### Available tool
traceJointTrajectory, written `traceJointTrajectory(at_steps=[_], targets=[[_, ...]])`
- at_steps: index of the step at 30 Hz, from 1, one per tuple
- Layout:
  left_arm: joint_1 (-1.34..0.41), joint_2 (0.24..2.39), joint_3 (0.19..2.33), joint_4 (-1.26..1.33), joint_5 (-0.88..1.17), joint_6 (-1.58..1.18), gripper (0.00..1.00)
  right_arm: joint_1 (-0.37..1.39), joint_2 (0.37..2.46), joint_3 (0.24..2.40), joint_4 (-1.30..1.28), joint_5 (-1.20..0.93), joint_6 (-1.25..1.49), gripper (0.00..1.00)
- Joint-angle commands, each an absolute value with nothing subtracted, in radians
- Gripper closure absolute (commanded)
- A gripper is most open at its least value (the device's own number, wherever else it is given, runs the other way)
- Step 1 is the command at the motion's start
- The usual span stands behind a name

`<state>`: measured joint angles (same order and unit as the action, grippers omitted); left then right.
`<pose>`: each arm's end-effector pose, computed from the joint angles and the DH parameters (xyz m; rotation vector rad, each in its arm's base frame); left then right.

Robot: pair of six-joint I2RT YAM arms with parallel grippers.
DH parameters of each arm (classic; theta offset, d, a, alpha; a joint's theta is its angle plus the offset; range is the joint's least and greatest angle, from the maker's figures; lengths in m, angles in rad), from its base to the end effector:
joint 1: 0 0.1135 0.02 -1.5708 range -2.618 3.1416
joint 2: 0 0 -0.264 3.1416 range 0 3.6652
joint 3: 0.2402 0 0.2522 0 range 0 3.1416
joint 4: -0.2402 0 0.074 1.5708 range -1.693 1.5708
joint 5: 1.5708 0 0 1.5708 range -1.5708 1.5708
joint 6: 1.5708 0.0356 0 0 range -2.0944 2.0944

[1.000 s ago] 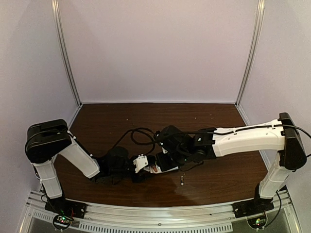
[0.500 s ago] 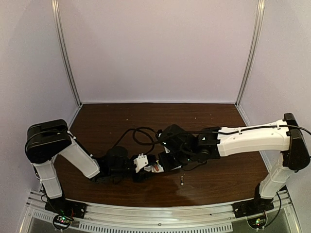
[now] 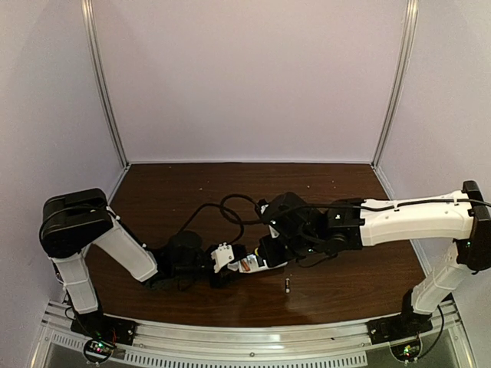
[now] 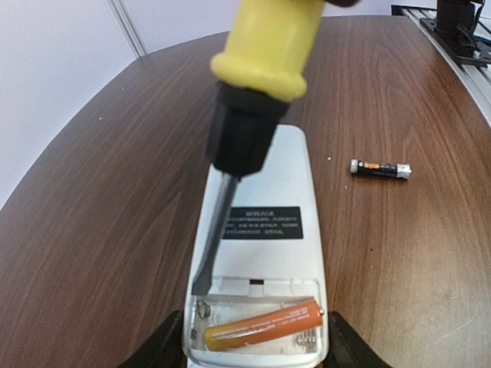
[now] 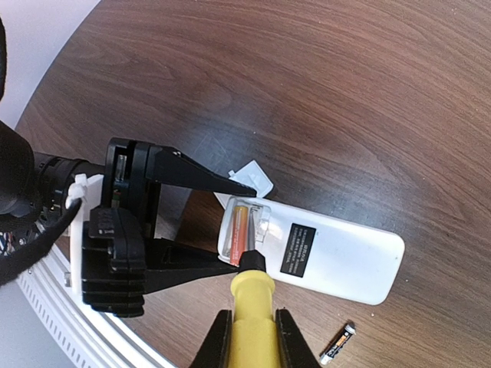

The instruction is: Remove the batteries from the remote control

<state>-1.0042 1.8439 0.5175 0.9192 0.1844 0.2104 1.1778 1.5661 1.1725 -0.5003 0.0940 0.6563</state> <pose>0.1602 -0.2640 0.1014 1.2624 1.5999 -0.6907 0.1320 0.3096 0.2536 -0.6246 2.5066 0.6478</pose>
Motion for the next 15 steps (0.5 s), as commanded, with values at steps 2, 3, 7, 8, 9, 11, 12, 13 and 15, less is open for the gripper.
traceJointTrajectory(at_steps=[2, 3, 7, 8, 9, 11, 12, 13, 15], targets=[[-1.009, 1.832, 0.531, 0.966, 0.200, 0.210, 1.00, 1.174, 1.591, 1.155, -0.471, 0.089, 0.649, 1.00], [-1.009, 1.832, 0.529, 0.967, 0.199, 0.210, 1.00, 1.174, 1.594, 1.155, -0.471, 0.089, 0.648, 1.00], [-1.008, 1.830, 0.528, 0.969, 0.198, 0.210, 1.00, 1.175, 1.611, 1.145, -0.463, 0.080, 0.649, 1.00], [-1.009, 1.830, 0.528, 0.968, 0.198, 0.210, 1.00, 1.175, 1.614, 1.141, -0.462, 0.074, 0.650, 1.00], [-1.008, 1.830, 0.528, 0.968, 0.197, 0.210, 1.00, 1.175, 1.619, 1.139, -0.460, 0.068, 0.651, 1.00], [-1.009, 1.830, 0.528, 0.969, 0.197, 0.210, 1.00, 1.175, 1.627, 1.134, -0.455, 0.054, 0.653, 1.00], [-1.009, 1.830, 0.528, 0.970, 0.196, 0.210, 1.00, 1.175, 1.631, 1.132, -0.451, 0.044, 0.653, 1.00], [-1.009, 1.830, 0.528, 0.970, 0.195, 0.210, 1.00, 1.174, 1.634, 1.130, -0.449, 0.034, 0.653, 1.00], [-1.009, 1.830, 0.528, 0.971, 0.190, 0.209, 1.00, 1.174, 1.633, 1.121, -0.435, 0.016, 0.653, 1.00]])
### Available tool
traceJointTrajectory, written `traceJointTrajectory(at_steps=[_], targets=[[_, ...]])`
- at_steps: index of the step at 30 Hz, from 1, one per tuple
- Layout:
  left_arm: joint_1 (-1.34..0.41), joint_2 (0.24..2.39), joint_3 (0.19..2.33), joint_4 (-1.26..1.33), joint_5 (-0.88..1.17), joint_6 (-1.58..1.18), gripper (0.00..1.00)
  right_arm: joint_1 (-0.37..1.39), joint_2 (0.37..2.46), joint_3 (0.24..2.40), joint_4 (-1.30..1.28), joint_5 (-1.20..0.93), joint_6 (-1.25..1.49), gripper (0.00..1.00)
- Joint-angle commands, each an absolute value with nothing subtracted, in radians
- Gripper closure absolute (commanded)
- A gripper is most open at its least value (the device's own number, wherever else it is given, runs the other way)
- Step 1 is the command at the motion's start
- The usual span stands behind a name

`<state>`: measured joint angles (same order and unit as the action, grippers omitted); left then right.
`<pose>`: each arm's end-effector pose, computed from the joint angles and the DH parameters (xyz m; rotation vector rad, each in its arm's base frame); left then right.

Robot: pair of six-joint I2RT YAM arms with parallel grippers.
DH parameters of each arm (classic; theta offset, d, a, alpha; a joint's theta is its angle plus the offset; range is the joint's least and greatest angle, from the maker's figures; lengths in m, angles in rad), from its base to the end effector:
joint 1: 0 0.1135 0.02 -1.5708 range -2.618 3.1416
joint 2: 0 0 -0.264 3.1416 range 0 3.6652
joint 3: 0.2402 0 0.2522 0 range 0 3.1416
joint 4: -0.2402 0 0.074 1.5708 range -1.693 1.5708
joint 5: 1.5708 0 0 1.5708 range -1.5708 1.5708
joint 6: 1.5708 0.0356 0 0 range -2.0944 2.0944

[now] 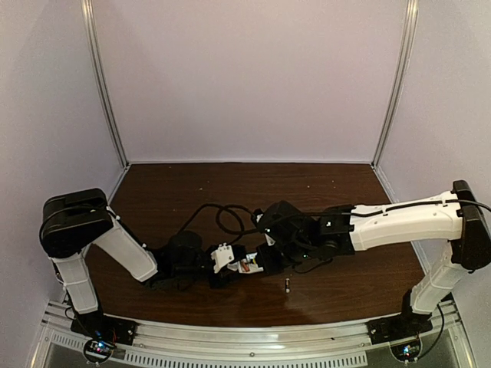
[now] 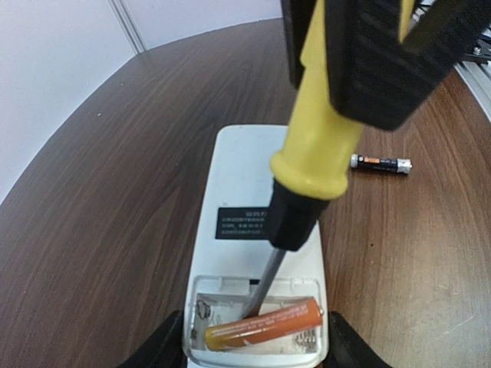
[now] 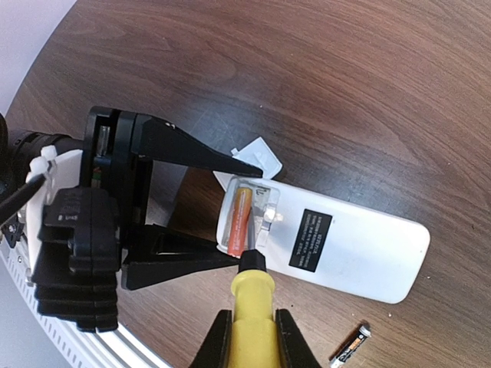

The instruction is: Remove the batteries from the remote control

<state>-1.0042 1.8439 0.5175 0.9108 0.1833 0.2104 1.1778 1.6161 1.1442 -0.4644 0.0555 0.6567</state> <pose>0.1601 -0.2637 0.1005 1.2662 1.6076 -0.6878 0.1329 0.3155 0.2311 -0.6568 2.5570 0.6436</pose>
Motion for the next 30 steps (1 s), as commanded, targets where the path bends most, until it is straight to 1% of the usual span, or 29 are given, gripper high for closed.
traceJointTrajectory(at_steps=[1, 7, 11, 15, 21, 26, 30], targets=[[-1.009, 1.830, 0.528, 0.973, 0.187, 0.210, 1.00, 1.175, 1.631, 1.114, -0.423, 0.008, 0.653, 1.00], [-1.011, 1.809, 0.530, 0.950, 0.106, 0.254, 1.00, 1.174, 1.605, 1.088, -0.355, -0.044, 0.651, 1.00], [-1.036, 1.801, 0.497, 1.020, -0.044, 0.307, 1.00, 1.173, 1.617, 1.092, -0.324, -0.048, 0.645, 1.00], [-1.059, 1.805, 0.467, 1.105, -0.105, 0.340, 1.00, 1.173, 1.663, 1.138, -0.326, -0.042, 0.634, 1.00], [-1.083, 1.821, 0.443, 1.186, -0.200, 0.393, 1.00, 1.172, 1.710, 1.219, -0.403, 0.041, 0.624, 1.00], [-1.105, 1.860, 0.440, 1.252, -0.293, 0.449, 1.00, 1.172, 1.692, 1.226, -0.440, 0.126, 0.647, 1.00], [-1.115, 1.877, 0.440, 1.277, -0.314, 0.465, 1.00, 1.173, 1.702, 1.241, -0.452, 0.151, 0.652, 1.00]])
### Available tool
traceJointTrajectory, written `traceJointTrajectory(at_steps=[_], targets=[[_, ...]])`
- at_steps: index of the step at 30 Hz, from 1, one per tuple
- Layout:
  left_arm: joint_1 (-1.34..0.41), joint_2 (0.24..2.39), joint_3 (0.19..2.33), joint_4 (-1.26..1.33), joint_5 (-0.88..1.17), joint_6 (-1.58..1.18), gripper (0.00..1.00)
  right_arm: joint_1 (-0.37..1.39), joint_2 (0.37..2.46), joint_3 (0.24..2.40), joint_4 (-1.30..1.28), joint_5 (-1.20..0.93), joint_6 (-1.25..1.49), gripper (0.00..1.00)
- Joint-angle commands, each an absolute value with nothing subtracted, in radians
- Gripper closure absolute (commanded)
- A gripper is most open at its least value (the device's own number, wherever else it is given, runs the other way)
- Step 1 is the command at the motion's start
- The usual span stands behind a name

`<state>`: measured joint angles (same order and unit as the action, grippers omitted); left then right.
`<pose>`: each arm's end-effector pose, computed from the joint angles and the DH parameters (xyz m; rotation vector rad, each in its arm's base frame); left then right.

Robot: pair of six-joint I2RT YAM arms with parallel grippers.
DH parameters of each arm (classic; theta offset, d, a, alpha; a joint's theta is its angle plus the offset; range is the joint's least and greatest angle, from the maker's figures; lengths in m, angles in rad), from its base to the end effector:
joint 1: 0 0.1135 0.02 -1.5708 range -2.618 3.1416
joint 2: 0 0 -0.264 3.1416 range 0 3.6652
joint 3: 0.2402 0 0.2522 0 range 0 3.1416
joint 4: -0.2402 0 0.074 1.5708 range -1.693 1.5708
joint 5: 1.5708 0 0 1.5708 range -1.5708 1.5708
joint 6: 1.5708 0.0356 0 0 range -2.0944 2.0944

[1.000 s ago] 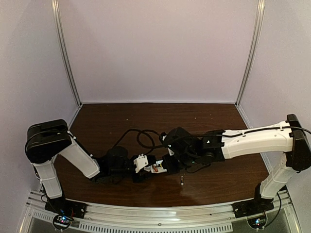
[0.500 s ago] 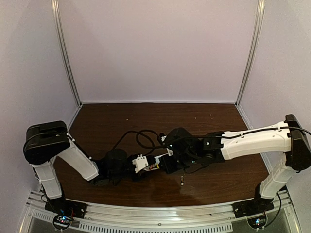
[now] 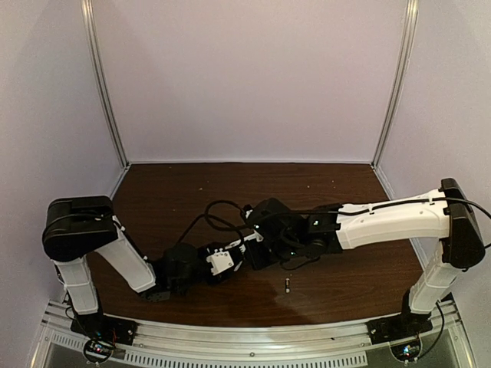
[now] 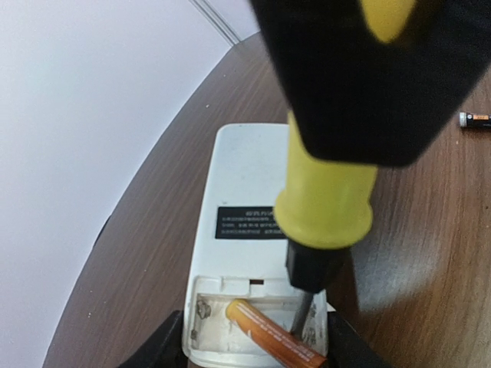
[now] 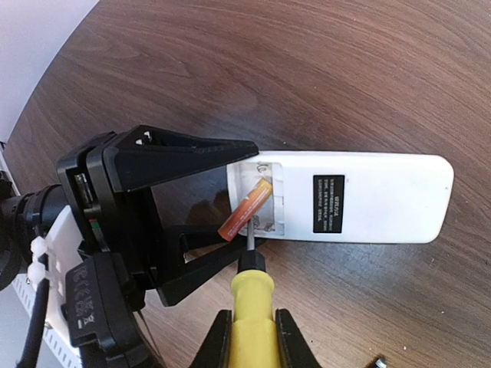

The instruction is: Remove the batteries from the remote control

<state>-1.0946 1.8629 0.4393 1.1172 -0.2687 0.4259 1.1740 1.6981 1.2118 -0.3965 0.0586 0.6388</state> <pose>0.1434 -0.2575 0.1001 1.1496 1.4764 -0.2098 0.1440 0.3383 0.2293 -0.6585 2.5045 0.6835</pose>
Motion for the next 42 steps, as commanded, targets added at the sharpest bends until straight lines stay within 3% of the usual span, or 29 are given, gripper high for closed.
traceJointTrajectory(at_steps=[1, 13, 29, 42], targets=[[-1.117, 1.878, 0.440, 1.276, -0.314, 0.466, 1.00, 1.172, 1.709, 1.249, -0.463, 0.161, 0.653, 1.00], [-1.119, 1.876, 0.454, 1.226, -0.260, 0.450, 1.00, 1.163, 1.725, 1.285, -0.484, 0.210, 0.649, 1.00], [-1.119, 1.873, 0.464, 1.207, -0.221, 0.414, 1.00, 1.165, 1.729, 1.246, -0.343, 0.030, 0.621, 1.00], [-1.118, 1.881, 0.464, 1.215, -0.224, 0.410, 1.00, 1.165, 1.721, 1.228, -0.320, 0.004, 0.617, 1.00]])
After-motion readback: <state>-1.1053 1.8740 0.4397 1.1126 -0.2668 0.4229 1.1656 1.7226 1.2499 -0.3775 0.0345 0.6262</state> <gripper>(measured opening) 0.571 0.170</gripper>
